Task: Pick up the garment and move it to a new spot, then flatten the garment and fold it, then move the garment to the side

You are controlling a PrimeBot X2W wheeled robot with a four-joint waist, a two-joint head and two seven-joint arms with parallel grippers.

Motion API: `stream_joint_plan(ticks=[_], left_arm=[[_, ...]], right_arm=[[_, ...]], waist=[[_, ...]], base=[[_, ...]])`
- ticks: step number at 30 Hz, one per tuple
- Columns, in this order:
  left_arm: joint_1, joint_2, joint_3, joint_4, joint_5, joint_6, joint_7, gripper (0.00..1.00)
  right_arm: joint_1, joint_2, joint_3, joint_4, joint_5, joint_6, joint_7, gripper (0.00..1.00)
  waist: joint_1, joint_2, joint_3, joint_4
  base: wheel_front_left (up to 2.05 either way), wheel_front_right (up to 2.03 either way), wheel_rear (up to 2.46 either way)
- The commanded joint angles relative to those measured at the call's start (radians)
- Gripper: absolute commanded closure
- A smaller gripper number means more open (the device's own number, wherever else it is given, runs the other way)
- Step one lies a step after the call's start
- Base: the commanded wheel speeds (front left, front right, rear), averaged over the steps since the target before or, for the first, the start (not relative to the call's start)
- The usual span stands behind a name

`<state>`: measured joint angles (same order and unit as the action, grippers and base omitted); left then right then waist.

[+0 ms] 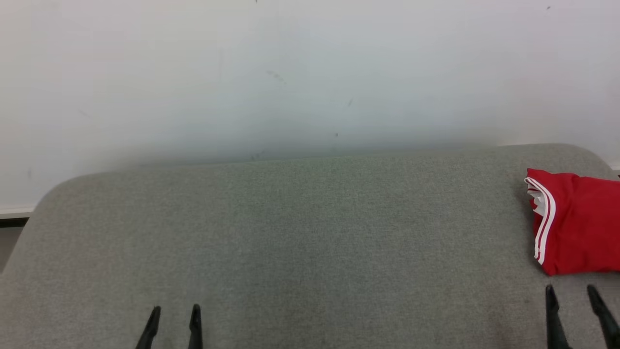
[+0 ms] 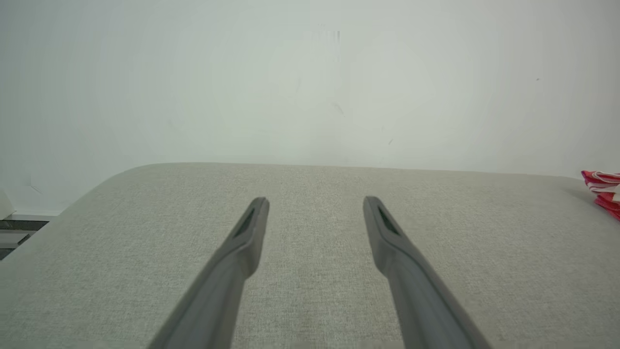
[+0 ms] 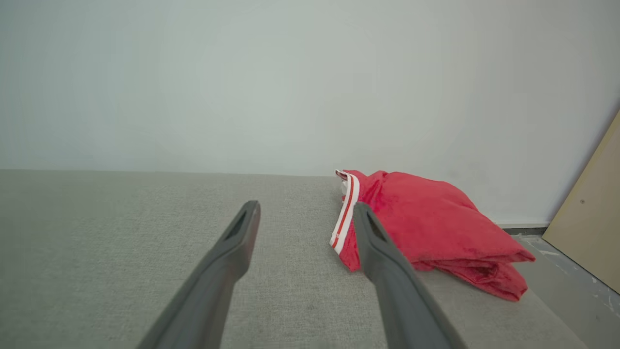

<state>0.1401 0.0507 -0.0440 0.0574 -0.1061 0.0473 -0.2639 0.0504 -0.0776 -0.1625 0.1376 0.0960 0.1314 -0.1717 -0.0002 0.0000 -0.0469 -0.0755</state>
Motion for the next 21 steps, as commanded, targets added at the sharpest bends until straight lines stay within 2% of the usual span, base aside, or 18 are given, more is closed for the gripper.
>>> stream_joint_plan(ticks=[1,9,13,21], left_arm=[[0.02,0.003,0.002,0.011,-0.008,0.002,0.0,0.0],[0.045,0.003,-0.008,0.068,-0.024,-0.012,0.0,0.0],[0.041,0.002,-0.01,0.097,-0.025,-0.006,0.0,0.0],[0.027,0.002,-0.014,0.114,-0.028,-0.002,0.0,0.0]], right_arm=[[0.024,0.005,0.009,0.015,0.003,-0.002,-0.02,0.0],[0.062,0.025,0.081,0.112,-0.003,-0.002,-0.086,0.0],[0.045,0.026,0.107,0.147,0.01,-0.002,-0.093,0.0],[0.024,0.025,0.138,0.152,0.038,-0.002,-0.093,0.0]], waist=[[0.0002,0.0,-0.008,0.003],[0.0002,0.0,-0.029,0.017],[0.0002,0.0,-0.034,0.023],[0.0002,0.0,-0.037,0.031]], base=[[0.0,0.0,0.0],[0.0,0.0,0.0],[0.0,0.0,0.0],[0.0,0.0,0.0]])
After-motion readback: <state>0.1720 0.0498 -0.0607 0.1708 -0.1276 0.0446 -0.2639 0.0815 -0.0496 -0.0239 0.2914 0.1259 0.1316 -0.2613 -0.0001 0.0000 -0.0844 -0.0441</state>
